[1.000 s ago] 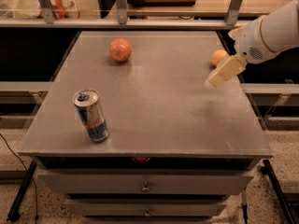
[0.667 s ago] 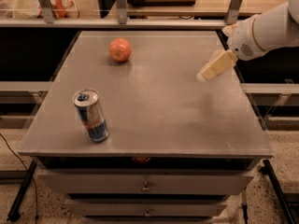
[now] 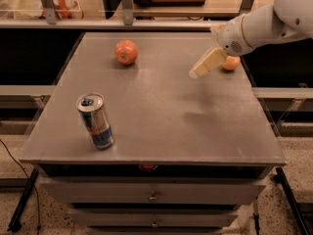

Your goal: Move apple near redbull can

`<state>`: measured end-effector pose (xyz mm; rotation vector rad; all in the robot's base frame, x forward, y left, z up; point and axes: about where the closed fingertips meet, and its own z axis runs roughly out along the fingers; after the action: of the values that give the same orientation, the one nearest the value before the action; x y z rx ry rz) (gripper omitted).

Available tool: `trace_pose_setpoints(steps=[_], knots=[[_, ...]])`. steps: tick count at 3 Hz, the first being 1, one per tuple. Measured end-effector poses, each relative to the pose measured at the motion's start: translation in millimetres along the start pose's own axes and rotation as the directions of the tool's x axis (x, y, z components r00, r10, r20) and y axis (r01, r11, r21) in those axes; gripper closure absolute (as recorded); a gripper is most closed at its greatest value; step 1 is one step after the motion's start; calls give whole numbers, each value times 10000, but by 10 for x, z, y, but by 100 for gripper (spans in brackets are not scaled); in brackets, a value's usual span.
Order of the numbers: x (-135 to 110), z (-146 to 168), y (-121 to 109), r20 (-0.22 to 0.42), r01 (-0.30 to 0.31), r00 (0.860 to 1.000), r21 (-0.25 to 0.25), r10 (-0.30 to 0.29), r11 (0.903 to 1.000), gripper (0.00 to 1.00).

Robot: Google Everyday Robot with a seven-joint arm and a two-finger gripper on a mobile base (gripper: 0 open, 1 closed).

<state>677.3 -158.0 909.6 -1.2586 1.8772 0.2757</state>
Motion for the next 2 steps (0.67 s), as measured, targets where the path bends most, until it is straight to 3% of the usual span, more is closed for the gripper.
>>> trace_pose_setpoints(steps=[2], knots=[[-293,539,-15,389,657,9974,-1209,-614,9905,0]])
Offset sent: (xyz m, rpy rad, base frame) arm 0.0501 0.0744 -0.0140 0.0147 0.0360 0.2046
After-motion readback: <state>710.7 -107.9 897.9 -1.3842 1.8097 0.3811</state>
